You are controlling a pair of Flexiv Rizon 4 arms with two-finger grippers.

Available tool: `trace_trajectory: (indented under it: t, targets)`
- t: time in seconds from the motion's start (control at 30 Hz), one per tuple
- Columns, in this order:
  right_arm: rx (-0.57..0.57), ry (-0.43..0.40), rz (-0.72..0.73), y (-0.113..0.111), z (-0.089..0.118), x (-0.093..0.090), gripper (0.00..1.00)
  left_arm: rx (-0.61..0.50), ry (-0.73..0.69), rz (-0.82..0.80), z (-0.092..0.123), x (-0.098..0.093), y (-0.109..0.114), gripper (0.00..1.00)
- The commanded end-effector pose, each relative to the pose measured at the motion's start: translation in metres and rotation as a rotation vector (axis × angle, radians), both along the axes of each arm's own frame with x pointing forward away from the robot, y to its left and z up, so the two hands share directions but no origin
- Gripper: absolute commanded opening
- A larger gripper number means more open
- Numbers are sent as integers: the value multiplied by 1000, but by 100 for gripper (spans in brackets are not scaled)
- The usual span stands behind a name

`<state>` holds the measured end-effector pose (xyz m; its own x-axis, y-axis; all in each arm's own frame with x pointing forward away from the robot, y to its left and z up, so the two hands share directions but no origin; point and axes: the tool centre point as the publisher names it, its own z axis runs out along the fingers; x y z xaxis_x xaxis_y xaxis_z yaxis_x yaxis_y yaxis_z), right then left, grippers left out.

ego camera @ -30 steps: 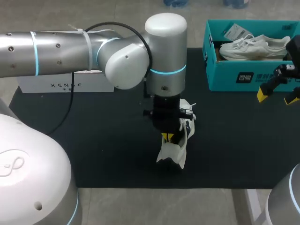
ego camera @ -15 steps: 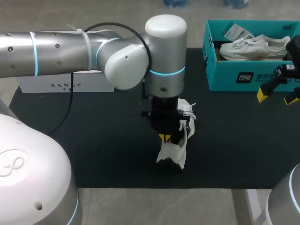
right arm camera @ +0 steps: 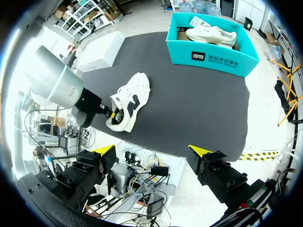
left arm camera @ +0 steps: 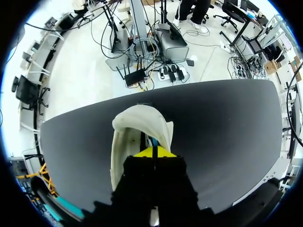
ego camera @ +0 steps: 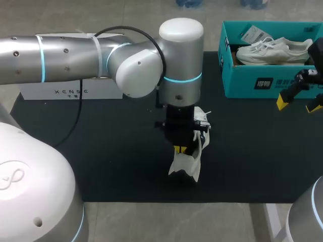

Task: Take the shoe out of the shoebox, open the shoe tongue, remove and reinsert the insole, then place the shoe into the shoebox

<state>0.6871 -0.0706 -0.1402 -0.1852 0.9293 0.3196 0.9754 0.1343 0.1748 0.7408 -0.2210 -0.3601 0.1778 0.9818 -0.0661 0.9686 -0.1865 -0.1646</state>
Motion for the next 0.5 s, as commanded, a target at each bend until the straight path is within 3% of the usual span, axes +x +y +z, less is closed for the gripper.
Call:
trace_trajectory:
  t: [0.03,0.23,0.5]
  targets:
    - [-2,4,1,1,0,2,100,1,-3,-1,-2,0,-6,0]
    - [-2,4,1,1,0,2,100,3,-3,-11,-8,-2,-8,0]
    - [-2,4,1,1,0,2,100,18,-6,-6,-43,2,-10,0]
